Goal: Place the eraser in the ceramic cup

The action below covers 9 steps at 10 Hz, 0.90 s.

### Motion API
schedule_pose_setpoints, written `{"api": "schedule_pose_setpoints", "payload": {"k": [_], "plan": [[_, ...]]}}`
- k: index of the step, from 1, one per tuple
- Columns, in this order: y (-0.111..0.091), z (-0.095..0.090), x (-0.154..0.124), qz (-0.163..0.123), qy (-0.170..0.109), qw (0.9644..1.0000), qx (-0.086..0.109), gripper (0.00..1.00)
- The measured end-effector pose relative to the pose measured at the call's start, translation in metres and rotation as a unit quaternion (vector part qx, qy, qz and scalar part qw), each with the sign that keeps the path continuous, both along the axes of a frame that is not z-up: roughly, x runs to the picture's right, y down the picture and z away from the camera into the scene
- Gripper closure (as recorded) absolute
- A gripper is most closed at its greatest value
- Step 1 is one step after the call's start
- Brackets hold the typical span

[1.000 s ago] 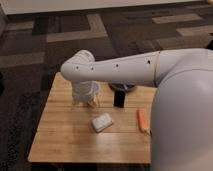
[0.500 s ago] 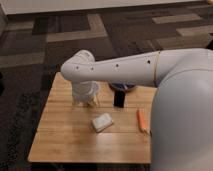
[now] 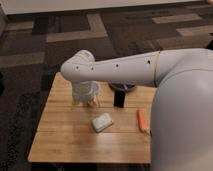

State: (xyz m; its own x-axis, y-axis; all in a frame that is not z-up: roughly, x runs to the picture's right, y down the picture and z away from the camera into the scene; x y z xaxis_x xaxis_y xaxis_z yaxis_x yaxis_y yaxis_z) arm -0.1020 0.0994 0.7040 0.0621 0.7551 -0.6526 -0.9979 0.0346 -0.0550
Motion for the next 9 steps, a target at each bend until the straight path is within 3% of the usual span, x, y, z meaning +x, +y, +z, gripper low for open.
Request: {"api": "schedule_pose_setpoints", "payload": {"k": [6, 9], "plan": [[-0.014, -0.009, 0.027, 0.001, 0.014, 0.9998, 0.013, 0.35], [-0.021, -0.012, 0.053, -0.027, 0.004, 0.9996, 0.011, 0.35]]}}
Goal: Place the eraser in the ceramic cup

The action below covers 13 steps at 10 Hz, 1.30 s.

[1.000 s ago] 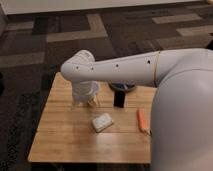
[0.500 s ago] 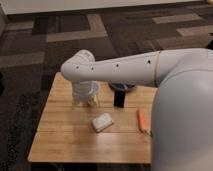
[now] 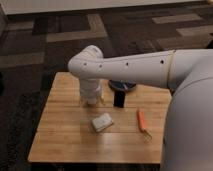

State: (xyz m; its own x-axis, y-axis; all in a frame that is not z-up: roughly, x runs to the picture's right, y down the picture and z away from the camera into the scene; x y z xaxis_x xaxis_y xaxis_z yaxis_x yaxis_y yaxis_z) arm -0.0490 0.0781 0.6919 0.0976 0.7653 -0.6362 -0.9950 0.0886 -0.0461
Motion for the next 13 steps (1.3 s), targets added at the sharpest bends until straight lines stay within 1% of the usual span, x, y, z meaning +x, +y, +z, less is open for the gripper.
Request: {"api": "schedule_pose_setpoints", "payload": {"k": [1, 2, 3, 4, 5, 6, 7, 9, 10, 11, 13], "plan": [[-0.004, -0.002, 0.010, -0.021, -0.008, 0.9997, -0.004, 0.35], [-0.005, -0.006, 0.020, -0.062, -0.022, 0.9977, -0.014, 0.35], [-0.005, -0.008, 0.024, -0.095, -0.033, 0.9947, -0.021, 0.35], [-0.006, -0.013, 0.028, -0.149, -0.053, 0.9870, -0.030, 0.35], [-0.007, -0.018, 0.032, -0.200, -0.070, 0.9764, -0.041, 0.35], [-0.009, -0.020, 0.035, -0.246, -0.085, 0.9642, -0.052, 0.35], [-0.012, -0.020, 0.038, -0.284, -0.094, 0.9524, -0.058, 0.35], [-0.018, -0.016, 0.042, -0.340, -0.101, 0.9334, -0.056, 0.35], [-0.021, -0.012, 0.044, -0.359, -0.099, 0.9263, -0.054, 0.35], [-0.022, -0.010, 0.046, -0.368, -0.097, 0.9230, -0.053, 0.35], [-0.022, -0.010, 0.047, -0.367, -0.096, 0.9235, -0.053, 0.35]]}}
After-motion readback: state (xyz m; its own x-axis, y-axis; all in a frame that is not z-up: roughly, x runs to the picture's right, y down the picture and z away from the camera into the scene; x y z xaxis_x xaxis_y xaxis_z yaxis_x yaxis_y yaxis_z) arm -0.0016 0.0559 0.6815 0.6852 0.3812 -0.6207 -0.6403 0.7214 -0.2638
